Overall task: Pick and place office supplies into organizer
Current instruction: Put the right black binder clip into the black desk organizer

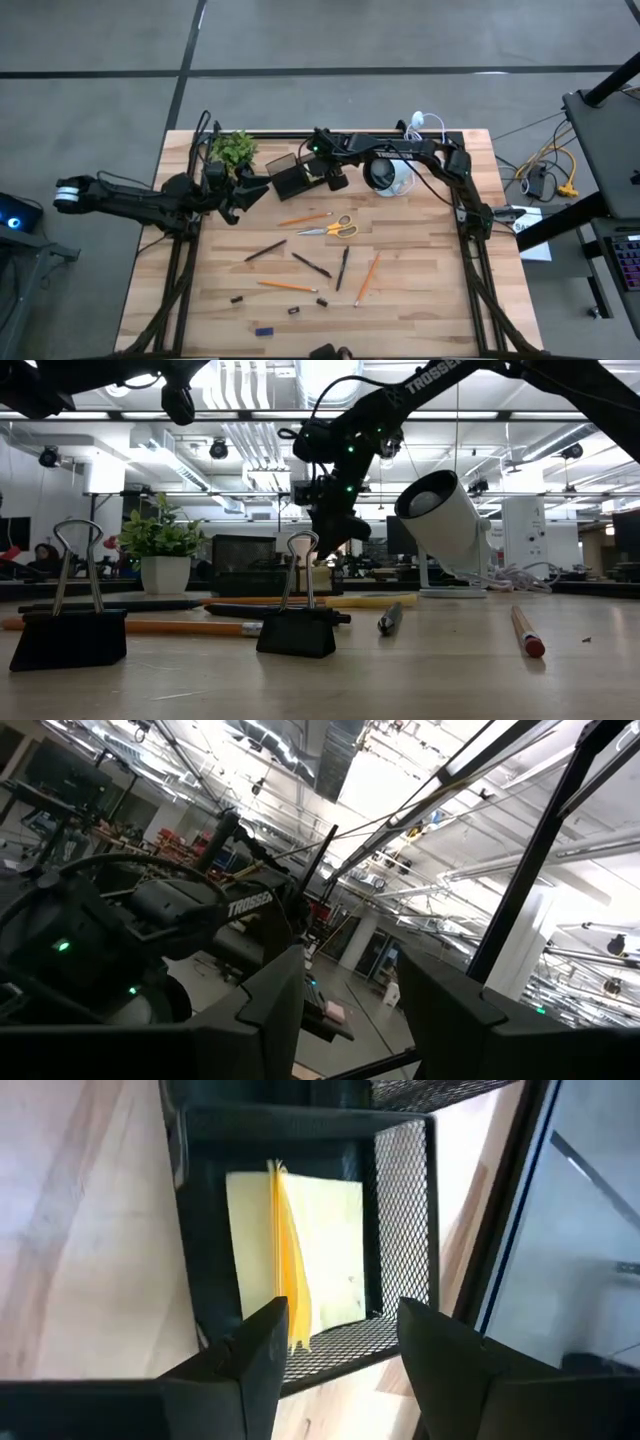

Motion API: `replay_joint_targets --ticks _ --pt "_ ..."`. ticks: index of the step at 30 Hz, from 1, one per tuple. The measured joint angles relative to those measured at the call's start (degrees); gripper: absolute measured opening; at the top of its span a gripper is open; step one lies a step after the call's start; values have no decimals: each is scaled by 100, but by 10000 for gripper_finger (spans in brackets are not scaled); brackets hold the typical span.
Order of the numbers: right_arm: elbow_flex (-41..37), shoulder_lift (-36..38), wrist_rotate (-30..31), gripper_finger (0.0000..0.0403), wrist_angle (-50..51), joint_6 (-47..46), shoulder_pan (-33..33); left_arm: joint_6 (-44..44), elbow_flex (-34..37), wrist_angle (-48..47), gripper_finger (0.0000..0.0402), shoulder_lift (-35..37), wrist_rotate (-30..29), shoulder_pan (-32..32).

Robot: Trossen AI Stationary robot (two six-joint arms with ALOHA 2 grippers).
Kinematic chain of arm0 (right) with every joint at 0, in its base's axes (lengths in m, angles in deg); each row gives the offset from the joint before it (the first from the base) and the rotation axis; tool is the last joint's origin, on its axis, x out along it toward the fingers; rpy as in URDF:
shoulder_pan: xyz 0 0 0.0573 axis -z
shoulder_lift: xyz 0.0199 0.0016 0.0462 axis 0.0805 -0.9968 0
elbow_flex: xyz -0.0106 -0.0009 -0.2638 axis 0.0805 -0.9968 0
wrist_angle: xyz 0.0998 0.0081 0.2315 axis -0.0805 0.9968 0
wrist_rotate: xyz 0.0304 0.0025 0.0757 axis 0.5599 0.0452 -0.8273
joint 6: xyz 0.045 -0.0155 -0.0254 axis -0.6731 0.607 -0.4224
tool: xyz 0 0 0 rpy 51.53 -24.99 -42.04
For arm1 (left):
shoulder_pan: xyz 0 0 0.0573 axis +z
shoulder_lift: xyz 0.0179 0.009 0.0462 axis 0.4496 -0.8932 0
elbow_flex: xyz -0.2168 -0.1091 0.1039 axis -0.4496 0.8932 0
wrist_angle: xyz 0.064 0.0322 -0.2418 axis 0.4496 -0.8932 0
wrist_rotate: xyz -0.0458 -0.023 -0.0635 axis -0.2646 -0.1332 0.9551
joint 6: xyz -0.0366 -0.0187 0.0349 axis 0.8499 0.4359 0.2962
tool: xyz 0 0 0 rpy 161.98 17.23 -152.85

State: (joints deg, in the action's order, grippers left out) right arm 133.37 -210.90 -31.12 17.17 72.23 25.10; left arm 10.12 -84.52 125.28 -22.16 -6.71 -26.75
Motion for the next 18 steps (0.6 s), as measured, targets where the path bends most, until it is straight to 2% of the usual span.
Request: replay_joint_targets --ticks 18 --pt "-6 1147 -710 173 -210 -1791 -28 -1 4 33 146 0 -2 0"
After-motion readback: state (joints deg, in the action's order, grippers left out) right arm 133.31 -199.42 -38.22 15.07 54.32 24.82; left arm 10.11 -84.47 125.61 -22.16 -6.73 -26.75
